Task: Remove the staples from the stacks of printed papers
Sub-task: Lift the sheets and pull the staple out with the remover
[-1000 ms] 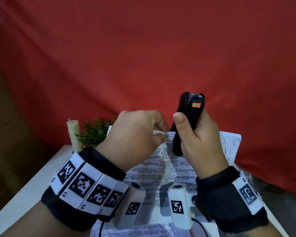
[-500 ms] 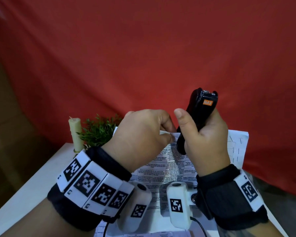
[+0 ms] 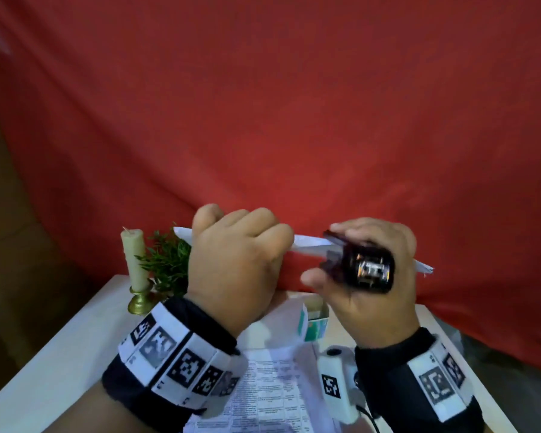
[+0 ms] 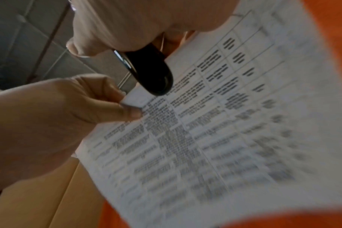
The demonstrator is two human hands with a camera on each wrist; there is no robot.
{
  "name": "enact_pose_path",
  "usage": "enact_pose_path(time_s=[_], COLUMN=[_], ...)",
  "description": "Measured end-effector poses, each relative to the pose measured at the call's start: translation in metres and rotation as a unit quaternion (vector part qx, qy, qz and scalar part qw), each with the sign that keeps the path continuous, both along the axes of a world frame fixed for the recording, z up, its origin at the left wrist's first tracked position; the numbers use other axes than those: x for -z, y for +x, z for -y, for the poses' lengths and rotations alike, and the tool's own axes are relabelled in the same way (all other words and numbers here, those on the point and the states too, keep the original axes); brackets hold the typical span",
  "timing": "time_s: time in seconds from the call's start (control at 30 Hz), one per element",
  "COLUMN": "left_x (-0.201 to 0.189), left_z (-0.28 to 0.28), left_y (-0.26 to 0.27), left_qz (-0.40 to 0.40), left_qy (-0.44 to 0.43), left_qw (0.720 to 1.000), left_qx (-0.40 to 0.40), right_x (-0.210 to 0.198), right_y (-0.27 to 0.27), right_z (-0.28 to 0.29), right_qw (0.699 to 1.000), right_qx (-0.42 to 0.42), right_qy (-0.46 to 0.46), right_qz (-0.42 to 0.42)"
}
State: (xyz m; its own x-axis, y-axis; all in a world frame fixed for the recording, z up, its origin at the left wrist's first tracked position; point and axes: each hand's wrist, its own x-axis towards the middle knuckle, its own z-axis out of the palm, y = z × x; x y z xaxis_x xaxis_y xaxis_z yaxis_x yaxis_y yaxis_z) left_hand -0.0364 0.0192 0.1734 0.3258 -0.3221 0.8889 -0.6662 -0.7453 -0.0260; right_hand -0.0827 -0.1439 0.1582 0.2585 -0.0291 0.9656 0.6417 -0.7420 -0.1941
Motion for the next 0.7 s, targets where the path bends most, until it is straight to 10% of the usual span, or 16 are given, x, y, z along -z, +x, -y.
enact_pose_path(time_s=[0.23,0.53,0.7], left_x=[-0.006,-0.004,-0.005], left_z=[-0.012,-0.014,-0.01], left_y=[-0.002,-0.002,-0.002], left_qz=[0.19,0.198,0.134], left_qy=[-0.044,-0.062,-0.062], left_qw=[0.98,0.978,0.989], left_qx=[0.04,0.023,-0.016], right_x=[0.006,0.003,-0.006], right_y=[-0.001,-0.003,-0.003], right_z=[-0.005,-0.01,-0.014], right_qw=[0.991,0.993,0.989], right_qx=[0.038,0.031,-0.106], right_qy=[-0.086,-0.055,0.094], right_qz=[0.1,0.097,0.048])
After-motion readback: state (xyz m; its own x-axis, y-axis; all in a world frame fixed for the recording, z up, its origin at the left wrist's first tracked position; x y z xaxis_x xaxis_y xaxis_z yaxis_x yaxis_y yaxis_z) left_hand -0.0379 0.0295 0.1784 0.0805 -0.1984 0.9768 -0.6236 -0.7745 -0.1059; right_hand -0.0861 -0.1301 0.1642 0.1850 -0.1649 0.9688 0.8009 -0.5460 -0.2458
